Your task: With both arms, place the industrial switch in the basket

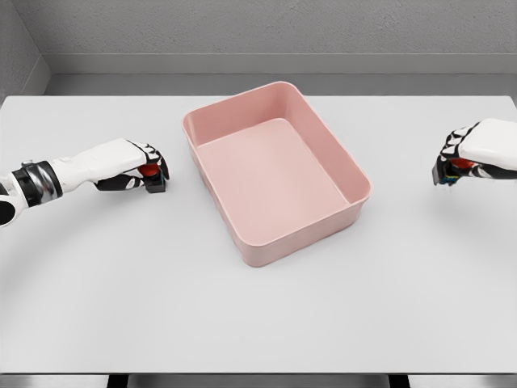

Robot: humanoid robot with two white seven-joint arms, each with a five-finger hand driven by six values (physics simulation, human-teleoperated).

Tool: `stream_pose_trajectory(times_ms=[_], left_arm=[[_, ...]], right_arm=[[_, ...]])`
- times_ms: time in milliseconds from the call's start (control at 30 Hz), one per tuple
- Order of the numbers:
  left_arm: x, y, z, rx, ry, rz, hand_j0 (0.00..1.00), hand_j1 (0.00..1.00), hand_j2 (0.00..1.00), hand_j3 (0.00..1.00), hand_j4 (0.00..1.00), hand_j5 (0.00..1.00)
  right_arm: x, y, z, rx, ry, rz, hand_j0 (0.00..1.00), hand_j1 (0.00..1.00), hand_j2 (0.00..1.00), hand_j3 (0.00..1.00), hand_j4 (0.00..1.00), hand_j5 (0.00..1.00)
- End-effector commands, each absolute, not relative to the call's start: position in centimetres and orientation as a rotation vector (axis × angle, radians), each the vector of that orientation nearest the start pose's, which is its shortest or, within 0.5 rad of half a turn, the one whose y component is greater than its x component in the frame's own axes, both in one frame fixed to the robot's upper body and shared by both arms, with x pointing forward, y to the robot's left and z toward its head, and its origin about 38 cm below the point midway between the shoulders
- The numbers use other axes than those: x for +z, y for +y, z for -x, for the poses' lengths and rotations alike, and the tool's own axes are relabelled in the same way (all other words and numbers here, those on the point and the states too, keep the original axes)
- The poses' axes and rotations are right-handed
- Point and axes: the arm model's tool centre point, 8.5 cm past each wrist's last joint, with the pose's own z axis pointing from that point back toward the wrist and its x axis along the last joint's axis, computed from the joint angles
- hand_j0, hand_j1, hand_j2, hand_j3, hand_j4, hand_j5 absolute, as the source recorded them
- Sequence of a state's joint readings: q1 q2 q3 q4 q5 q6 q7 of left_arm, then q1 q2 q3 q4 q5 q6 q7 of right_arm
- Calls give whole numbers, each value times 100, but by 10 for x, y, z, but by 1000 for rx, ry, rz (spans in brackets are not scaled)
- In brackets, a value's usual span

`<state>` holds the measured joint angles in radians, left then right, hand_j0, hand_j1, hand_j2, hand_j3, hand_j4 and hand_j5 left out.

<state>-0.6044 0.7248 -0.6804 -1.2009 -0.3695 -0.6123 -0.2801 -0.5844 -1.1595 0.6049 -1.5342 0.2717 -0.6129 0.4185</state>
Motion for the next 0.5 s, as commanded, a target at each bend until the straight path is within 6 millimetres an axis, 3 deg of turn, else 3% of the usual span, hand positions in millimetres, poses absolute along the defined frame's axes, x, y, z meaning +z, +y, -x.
stream_pose_trajectory(times_ms=[0,133,233,467], left_arm=[[150,314,-451,-1799,-1510,-341,46,46,46,46,46,46],[155,313,-452,-1796,-1522,-344,46,46,46,46,46,46],[157,311,-453,-1796,-1530,-344,46,46,46,46,46,46],[165,307,-451,-1796,-1562,-337,45,45,45,45,45,45]], right_arm=[[264,-388,-396,2063,-1330,523,43,43,43,43,43,43],[269,-377,-399,2072,-1371,525,43,43,43,43,43,43],[271,-355,-404,2106,-1407,494,43,43,43,43,43,43],[282,-336,-414,2122,-1472,523,42,42,42,42,42,42]])
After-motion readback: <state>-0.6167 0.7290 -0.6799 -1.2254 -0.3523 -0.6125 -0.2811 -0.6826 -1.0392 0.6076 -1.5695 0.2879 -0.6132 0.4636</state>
